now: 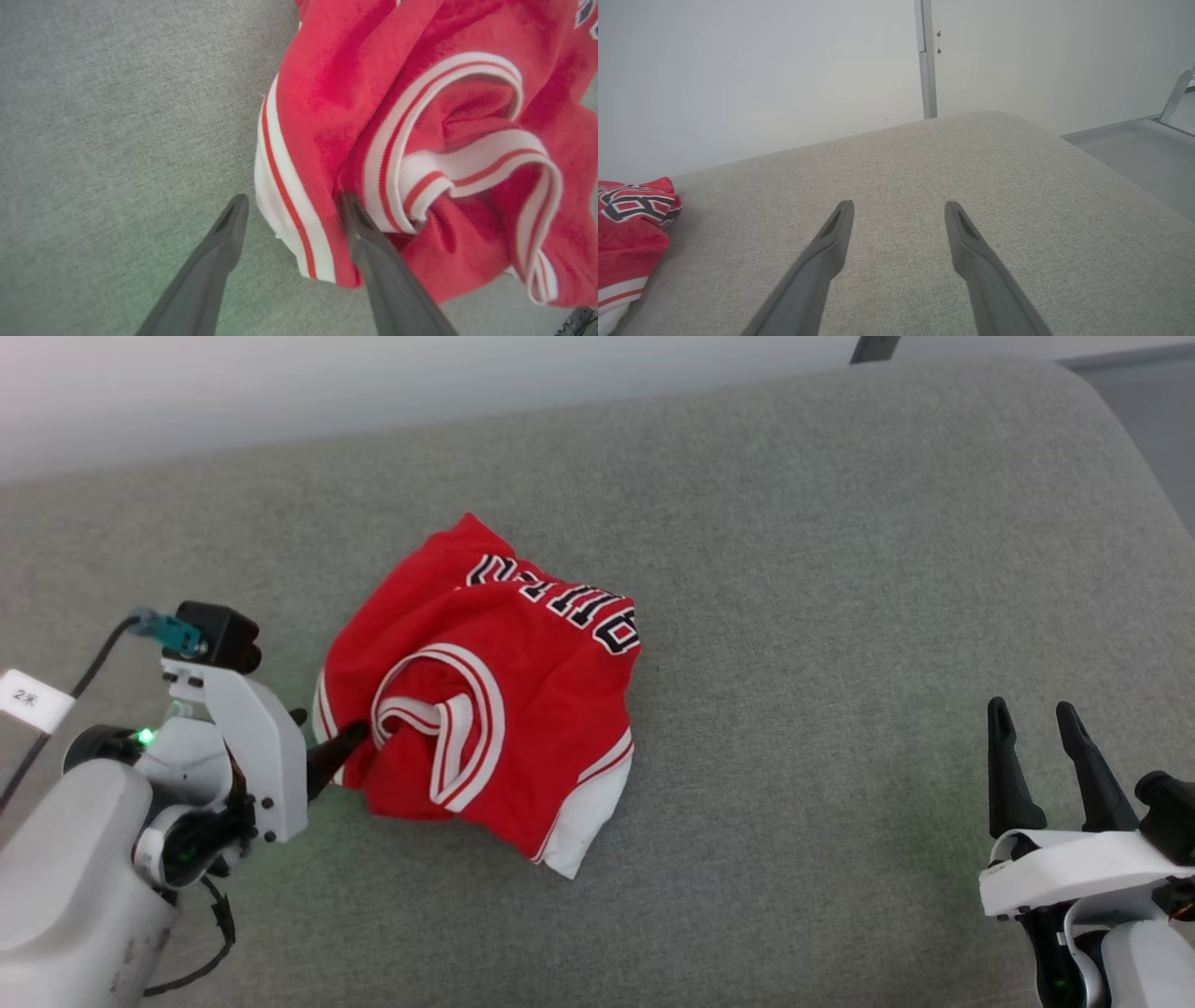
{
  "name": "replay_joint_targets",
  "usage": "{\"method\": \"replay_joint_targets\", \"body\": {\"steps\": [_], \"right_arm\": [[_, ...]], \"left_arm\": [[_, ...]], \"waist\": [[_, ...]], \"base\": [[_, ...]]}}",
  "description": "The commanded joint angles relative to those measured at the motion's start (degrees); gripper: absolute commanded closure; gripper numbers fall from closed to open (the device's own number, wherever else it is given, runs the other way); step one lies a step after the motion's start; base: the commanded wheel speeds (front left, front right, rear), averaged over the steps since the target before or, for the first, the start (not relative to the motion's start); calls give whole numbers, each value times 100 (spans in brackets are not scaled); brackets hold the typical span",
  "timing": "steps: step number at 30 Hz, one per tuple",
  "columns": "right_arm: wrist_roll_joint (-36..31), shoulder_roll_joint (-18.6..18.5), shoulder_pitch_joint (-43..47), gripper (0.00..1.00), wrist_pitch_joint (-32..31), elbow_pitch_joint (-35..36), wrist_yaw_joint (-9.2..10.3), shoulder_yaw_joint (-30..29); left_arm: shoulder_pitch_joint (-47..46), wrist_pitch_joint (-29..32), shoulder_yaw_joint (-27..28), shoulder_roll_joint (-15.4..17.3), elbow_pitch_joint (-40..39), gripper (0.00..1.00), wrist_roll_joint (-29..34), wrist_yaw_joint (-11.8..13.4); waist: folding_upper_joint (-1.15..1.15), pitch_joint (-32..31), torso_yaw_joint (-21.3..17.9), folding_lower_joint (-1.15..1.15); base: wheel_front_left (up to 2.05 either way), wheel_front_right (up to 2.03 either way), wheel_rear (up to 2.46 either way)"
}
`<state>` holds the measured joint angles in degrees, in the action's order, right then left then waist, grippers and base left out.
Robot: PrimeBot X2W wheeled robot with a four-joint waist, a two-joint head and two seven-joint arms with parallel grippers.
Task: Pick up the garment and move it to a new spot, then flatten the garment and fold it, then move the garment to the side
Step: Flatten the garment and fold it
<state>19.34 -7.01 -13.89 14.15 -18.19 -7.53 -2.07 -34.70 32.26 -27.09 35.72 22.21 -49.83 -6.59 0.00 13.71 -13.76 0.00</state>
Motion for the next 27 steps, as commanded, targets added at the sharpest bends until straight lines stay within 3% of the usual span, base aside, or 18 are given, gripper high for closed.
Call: {"method": "replay_joint_targets", "body": {"steps": [1,10,11,12,19,27], "right_arm": [[21,16,-113,0,40,-17,8,7],[-26,8,-227,0,81,-118,8,77],[-28,2,-234,0,82,-131,8,78],[-27,-7,-250,0,86,-137,8,74],[-47,-30,-224,0,96,-157,8,0],[-85,27,-136,0,105,-167,8,-32]], "left_arm": [[-90,1,-43,-33,112,0,62,-25],[-321,-70,-265,-246,941,0,95,-51],[-349,-102,-288,-268,992,60,58,-61],[-375,-123,-297,-293,1038,100,12,-71],[-658,-338,-474,-176,834,100,-176,-82],[-944,-427,-937,55,-245,100,-223,-86]], "waist": [[0,112,-80,0],[0,218,-73,0],[0,222,-70,0],[0,223,-65,0],[0,150,8,0],[0,13,72,0]], "base": [[0,0,0],[0,0,0],[0,0,0],[0,0,0],[0,0,0],[0,0,0]]}}
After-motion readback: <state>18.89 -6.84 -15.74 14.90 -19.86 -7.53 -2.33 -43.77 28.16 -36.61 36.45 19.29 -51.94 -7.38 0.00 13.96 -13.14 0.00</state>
